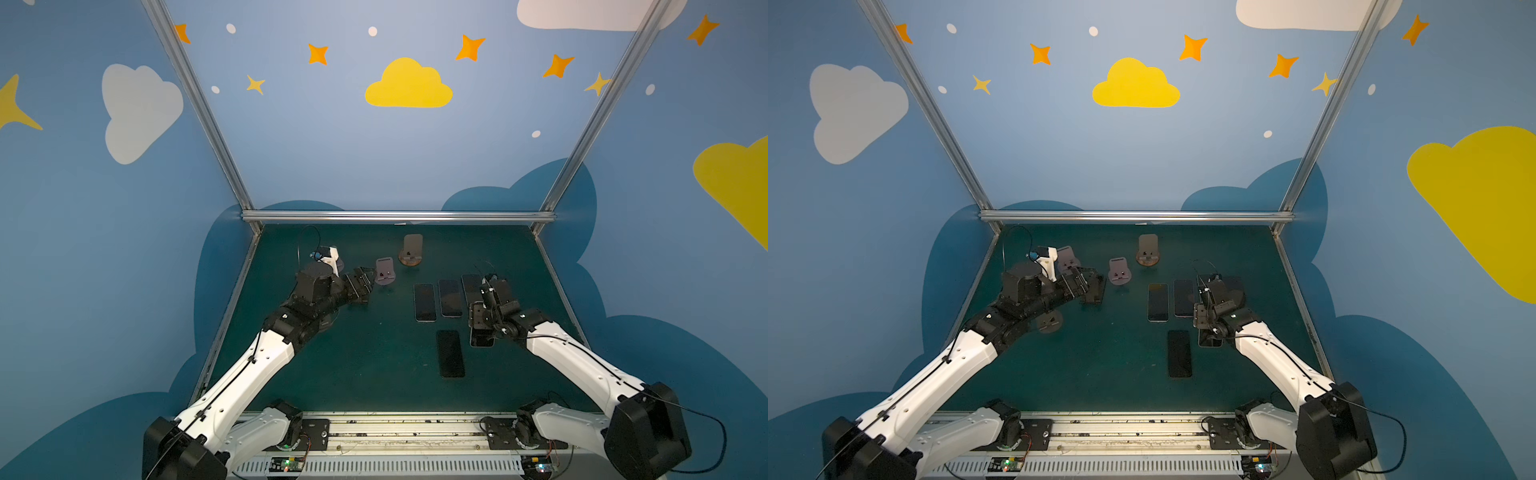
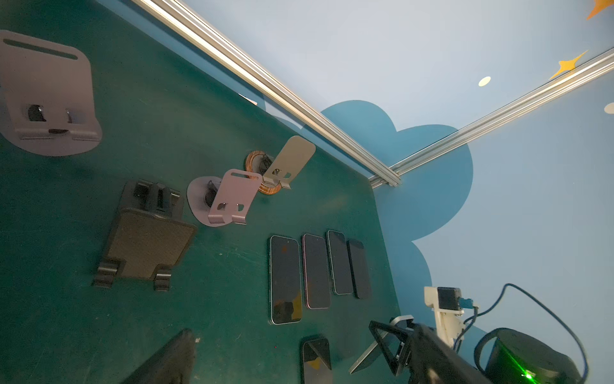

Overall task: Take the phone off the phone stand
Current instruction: 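Carry the held phone toward the flat phones and lower it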

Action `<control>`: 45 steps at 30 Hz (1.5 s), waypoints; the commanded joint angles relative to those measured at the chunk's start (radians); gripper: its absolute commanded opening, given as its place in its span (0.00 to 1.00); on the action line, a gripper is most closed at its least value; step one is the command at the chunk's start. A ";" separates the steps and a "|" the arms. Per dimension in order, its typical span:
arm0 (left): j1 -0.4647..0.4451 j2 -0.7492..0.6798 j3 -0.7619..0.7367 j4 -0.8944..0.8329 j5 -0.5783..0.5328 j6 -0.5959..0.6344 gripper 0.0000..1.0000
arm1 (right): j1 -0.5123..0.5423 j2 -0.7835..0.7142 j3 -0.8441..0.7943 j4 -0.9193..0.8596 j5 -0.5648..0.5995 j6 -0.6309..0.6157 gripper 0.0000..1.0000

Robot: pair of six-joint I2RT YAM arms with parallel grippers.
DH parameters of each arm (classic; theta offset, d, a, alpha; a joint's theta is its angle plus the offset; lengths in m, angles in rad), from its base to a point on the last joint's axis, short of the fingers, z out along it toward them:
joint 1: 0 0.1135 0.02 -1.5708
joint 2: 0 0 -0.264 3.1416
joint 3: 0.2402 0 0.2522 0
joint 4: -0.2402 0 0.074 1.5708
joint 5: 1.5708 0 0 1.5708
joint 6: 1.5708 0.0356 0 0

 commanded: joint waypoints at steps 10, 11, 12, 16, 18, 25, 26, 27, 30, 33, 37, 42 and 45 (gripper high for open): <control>-0.006 -0.004 -0.010 0.027 0.021 -0.012 1.00 | -0.021 0.129 -0.004 -0.027 0.010 0.085 0.62; -0.006 -0.003 -0.010 0.027 0.025 -0.012 1.00 | -0.026 0.140 0.002 -0.022 0.006 0.076 0.62; -0.005 -0.004 -0.010 0.030 0.028 -0.014 1.00 | -0.032 0.162 0.019 -0.027 0.004 0.065 0.62; -0.006 0.002 -0.010 0.033 0.032 -0.015 1.00 | -0.047 0.236 0.073 -0.072 -0.053 0.094 0.62; -0.006 -0.001 -0.008 0.029 0.031 -0.012 1.00 | -0.051 0.266 0.099 -0.126 -0.101 0.124 0.62; -0.007 -0.008 -0.013 0.038 0.033 -0.022 1.00 | -0.047 0.296 0.122 -0.252 -0.199 0.216 0.59; -0.006 -0.009 -0.015 0.039 0.033 -0.024 1.00 | -0.047 0.290 0.116 -0.252 -0.196 0.224 0.59; -0.007 -0.008 -0.015 0.039 0.033 -0.025 1.00 | -0.046 0.286 0.104 -0.254 -0.193 0.228 0.59; -0.008 -0.015 -0.013 0.039 0.033 -0.027 1.00 | -0.050 0.279 0.115 -0.294 -0.188 0.237 0.59; -0.008 -0.024 -0.016 0.046 0.033 -0.026 1.00 | -0.056 0.286 0.146 -0.314 -0.224 0.235 0.59; -0.009 -0.023 -0.014 0.041 0.033 -0.025 1.00 | -0.096 0.367 0.207 -0.374 -0.243 0.194 0.60; -0.007 -0.042 -0.020 0.046 0.029 -0.031 1.00 | -0.115 0.435 0.224 -0.396 -0.178 0.187 0.60; 0.002 -0.054 -0.027 0.055 0.028 -0.038 1.00 | -0.130 0.442 0.223 -0.377 -0.174 0.182 0.60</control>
